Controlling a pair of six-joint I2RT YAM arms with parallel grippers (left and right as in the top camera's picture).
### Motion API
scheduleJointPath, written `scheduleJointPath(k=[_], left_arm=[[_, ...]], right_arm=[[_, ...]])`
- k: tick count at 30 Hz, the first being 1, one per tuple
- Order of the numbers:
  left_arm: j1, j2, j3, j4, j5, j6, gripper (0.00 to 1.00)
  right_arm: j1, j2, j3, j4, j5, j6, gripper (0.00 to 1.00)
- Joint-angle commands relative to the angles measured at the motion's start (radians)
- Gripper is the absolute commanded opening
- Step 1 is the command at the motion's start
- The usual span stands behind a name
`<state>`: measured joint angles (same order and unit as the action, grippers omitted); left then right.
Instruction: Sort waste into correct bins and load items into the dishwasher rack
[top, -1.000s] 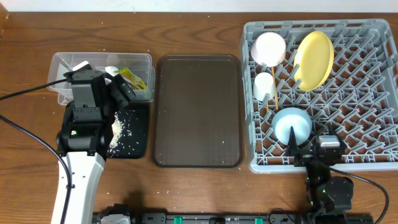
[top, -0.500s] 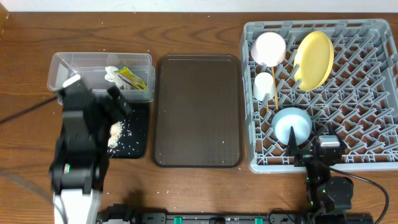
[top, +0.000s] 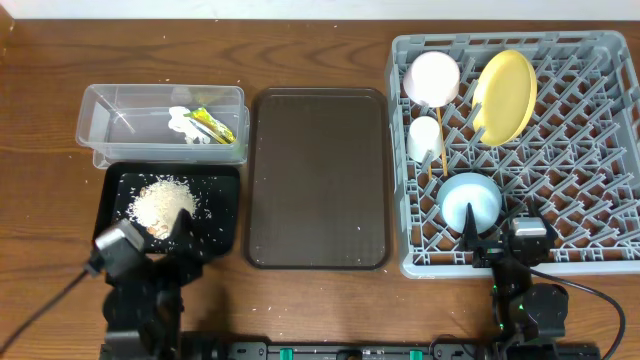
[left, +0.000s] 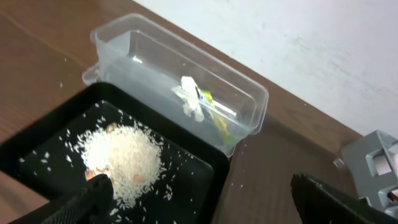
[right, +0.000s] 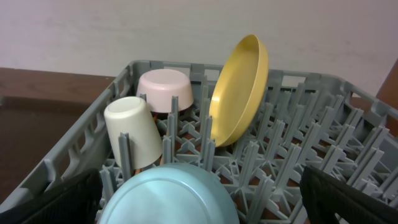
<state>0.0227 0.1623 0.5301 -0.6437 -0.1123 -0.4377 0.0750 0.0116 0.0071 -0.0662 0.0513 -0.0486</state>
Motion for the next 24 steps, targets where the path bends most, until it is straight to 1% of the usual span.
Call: scheduleJointPath(k=[1, 3, 6, 9, 10, 14, 15, 17, 21, 24], left_arm=[[0.002, -0.102, -0.095, 0.029, -0.001, -0.063, 0.94], [-0.003, -0.158, -0.153, 0.086, 0.000, -0.078, 0.94], [-0.008, -0.158, -0.226, 0.237, 0.014, -0.080, 0.94], [-0.010, -0.161, -0.304, 0.432, 0.023, -0.080, 0.94], [-0.010, -0.161, -0.340, 0.523, 0.027, -0.080, 0.94], [-0.021, -0.161, -0.439, 0.732, 0.030, -0.080, 0.94], [-0.025, -0.161, -0.458, 0.765, 0.030, -0.080, 0.94], [-0.034, -0.161, -0.489, 0.802, 0.038, -0.080, 0.94], [-0.053, -0.161, -0.527, 0.805, 0.045, -0.080, 0.94], [-0.064, -0.161, -0.526, 0.749, 0.045, -0.026, 0.95]], right_arm=[[-0.010, -0.006, -0.002, -0.004, -0.004, -0.013, 0.99], [-0.010, -0.006, -0.002, -0.004, -0.004, -0.012, 0.99], [-0.010, -0.006, -0.002, -0.004, -0.004, -0.012, 0.99], [-0.010, -0.006, -0.002, -0.004, -0.004, -0.012, 0.99], [-0.010, -0.006, -0.002, -0.004, -0.004, -0.012, 0.99], [-0.010, -0.006, -0.002, -0.004, -0.004, -0.012, 0.99], [-0.010, -0.006, -0.002, -0.004, -0.004, -0.013, 0.99], [-0.010, -0.006, -0.002, -0.004, -0.004, -0.013, 0.99], [-0.010, -0.006, -0.002, -0.004, -0.004, -0.012, 0.99], [-0.010, -0.006, -0.002, -0.004, -0.004, -0.013, 0.99]])
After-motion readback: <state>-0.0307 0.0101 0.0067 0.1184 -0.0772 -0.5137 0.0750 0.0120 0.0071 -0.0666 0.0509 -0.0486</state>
